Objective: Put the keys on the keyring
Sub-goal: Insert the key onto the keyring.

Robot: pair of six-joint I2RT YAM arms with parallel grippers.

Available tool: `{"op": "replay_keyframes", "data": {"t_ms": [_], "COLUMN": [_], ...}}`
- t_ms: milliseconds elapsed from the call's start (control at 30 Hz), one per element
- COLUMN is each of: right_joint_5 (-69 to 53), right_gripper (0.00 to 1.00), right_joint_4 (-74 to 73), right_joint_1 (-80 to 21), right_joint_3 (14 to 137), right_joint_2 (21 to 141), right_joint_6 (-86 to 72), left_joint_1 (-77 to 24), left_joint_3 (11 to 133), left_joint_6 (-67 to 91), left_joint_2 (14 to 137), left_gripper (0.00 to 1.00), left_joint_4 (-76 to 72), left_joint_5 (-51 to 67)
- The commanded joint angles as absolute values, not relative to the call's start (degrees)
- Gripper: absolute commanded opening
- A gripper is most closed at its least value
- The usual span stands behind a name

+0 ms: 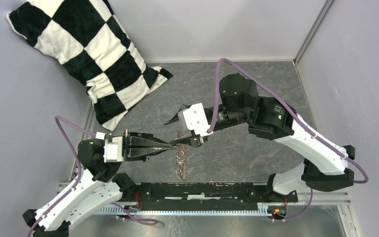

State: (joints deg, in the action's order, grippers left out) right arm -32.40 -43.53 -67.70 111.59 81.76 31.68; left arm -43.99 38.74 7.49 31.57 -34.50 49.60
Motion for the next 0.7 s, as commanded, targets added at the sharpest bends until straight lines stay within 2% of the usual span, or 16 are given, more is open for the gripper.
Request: {"op": "replay_keyframes", "data": {"t_ms": [0, 400, 667], "right_joint_5": [-30.96, -29.27, -28.94], "right_gripper": [0.56, 0.58, 0.64], "right_joint_4": [-40.21, -41.27, -41.79], "right_joint_1": [-66.80, -66.39, -66.16], "right_joint_3": [110.92, 111.03, 111.71], "right_joint_2": [79.34, 79.58, 79.98], "right_joint_6": [30.60, 30.67, 30.06], "left_joint_1": [-44.47, -44.47, -44.46], "left_joint_3": [39.12, 39.88, 39.60], "left_joint_6": [9.14, 8.69, 8.78], "left_joint_2": [31.20, 30.95, 30.94], "left_gripper": [0.02, 0.02, 0.02], "left_joint_4": [-38.94, -37.78, -38.36], "left_joint_5": [48.45, 47.91, 47.35]}}
